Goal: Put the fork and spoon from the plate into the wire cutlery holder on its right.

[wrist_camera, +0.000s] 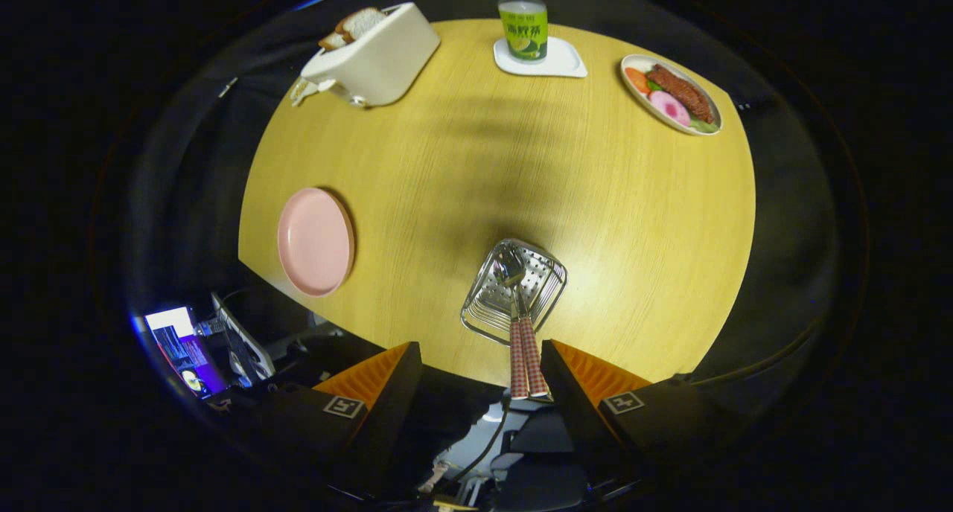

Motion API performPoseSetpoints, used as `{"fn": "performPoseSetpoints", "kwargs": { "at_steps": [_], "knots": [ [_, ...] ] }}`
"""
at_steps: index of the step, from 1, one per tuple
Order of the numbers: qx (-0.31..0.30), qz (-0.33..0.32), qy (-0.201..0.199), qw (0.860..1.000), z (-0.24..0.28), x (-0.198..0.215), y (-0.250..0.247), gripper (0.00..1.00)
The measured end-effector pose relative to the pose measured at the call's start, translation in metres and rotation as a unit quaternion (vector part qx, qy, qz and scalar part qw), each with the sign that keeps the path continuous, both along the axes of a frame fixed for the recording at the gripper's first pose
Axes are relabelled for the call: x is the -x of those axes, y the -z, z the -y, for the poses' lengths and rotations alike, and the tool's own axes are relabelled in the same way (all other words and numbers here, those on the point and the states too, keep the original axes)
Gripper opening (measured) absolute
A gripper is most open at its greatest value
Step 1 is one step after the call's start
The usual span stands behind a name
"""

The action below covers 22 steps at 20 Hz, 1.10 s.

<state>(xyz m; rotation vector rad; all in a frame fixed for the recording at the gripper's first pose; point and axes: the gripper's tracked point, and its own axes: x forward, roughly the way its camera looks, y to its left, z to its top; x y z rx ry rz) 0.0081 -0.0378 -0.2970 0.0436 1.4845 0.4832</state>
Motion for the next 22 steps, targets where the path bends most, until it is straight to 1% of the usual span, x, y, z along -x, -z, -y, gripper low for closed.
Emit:
{"fn": "performPoseSetpoints", "kwargs": {
  "at_steps": [2, 3, 4, 6, 8, 10, 11, 12, 15, 16, 18, 19, 20, 22],
  "knots": [
    [0.002, 0.082, 0.033, 0.996, 0.007, -0.009, -0.016, 1.00],
    [0.005, 0.121, 0.051, 0.991, 0.011, -0.012, -0.026, 1.00],
    [0.005, 0.159, 0.075, 0.984, 0.014, -0.015, -0.038, 1.00],
    [-0.015, 0.231, 0.121, 0.965, 0.008, -0.015, -0.074, 1.00],
    [-0.023, 0.302, 0.156, 0.940, 0.007, -0.020, -0.119, 1.00],
    [-0.021, 0.372, 0.178, 0.911, 0.008, -0.018, -0.158, 0.99],
    [-0.022, 0.414, 0.186, 0.891, 0.006, -0.015, -0.181, 0.99],
    [-0.021, 0.442, 0.191, 0.876, 0.007, -0.016, -0.193, 0.99],
    [-0.016, 0.530, 0.189, 0.827, -0.001, -0.013, -0.237, 1.00],
    [-0.016, 0.550, 0.188, 0.813, -0.005, -0.008, -0.247, 1.00],
    [-0.031, 0.583, 0.195, 0.788, -0.015, -0.004, -0.271, 0.99],
    [-0.040, 0.594, 0.200, 0.778, -0.019, -0.005, -0.280, 0.99],
    [-0.045, 0.605, 0.204, 0.769, -0.022, -0.006, -0.284, 0.97],
    [-0.045, 0.616, 0.206, 0.759, -0.022, -0.005, -0.288, 0.96]
  ]
}}
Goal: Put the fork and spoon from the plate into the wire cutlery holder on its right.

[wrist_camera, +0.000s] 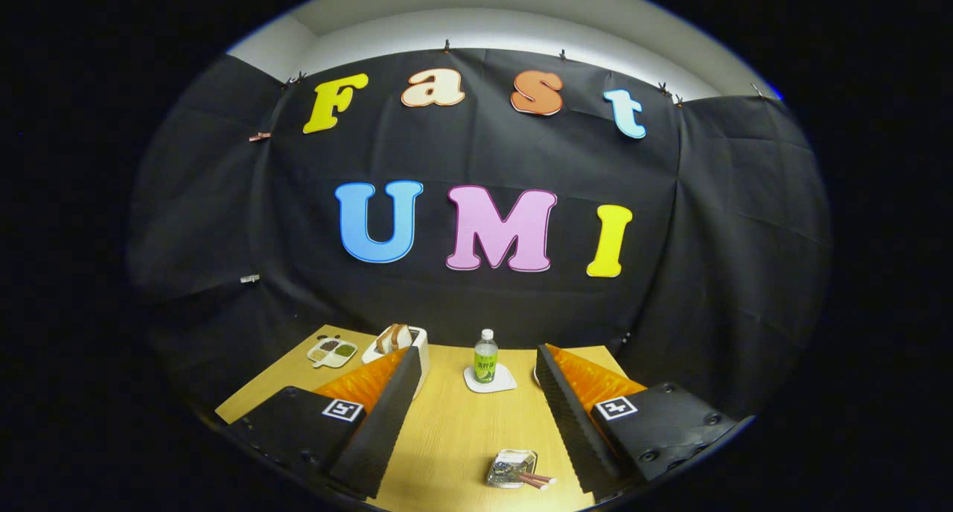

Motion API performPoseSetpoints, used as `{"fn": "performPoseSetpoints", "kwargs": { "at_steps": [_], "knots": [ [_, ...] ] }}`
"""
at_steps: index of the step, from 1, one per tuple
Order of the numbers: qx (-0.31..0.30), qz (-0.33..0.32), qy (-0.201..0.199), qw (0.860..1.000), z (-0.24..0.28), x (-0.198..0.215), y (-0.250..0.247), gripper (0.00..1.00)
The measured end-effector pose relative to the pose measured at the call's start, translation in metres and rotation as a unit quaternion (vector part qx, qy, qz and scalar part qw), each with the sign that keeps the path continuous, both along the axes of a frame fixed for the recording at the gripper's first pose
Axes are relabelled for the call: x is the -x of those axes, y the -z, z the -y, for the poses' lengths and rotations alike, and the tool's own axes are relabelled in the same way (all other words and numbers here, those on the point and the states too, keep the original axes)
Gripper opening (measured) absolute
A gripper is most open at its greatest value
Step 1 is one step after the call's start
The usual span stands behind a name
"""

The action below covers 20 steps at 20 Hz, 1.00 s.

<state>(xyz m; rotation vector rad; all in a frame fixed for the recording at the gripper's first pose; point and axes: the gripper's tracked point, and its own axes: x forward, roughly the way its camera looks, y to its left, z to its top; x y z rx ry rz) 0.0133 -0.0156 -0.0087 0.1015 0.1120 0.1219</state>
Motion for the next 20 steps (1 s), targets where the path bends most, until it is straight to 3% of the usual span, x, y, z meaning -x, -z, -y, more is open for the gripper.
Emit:
{"fn": "performPoseSetpoints", "kwargs": {
  "at_steps": [12, 20],
  "knots": [
    [0.011, -0.010, -0.032, 0.999, 0.000, -0.011, 0.005, 0.97],
    [0.009, -0.007, -0.016, 1.000, -0.001, -0.004, 0.006, 0.97]
  ]
}}
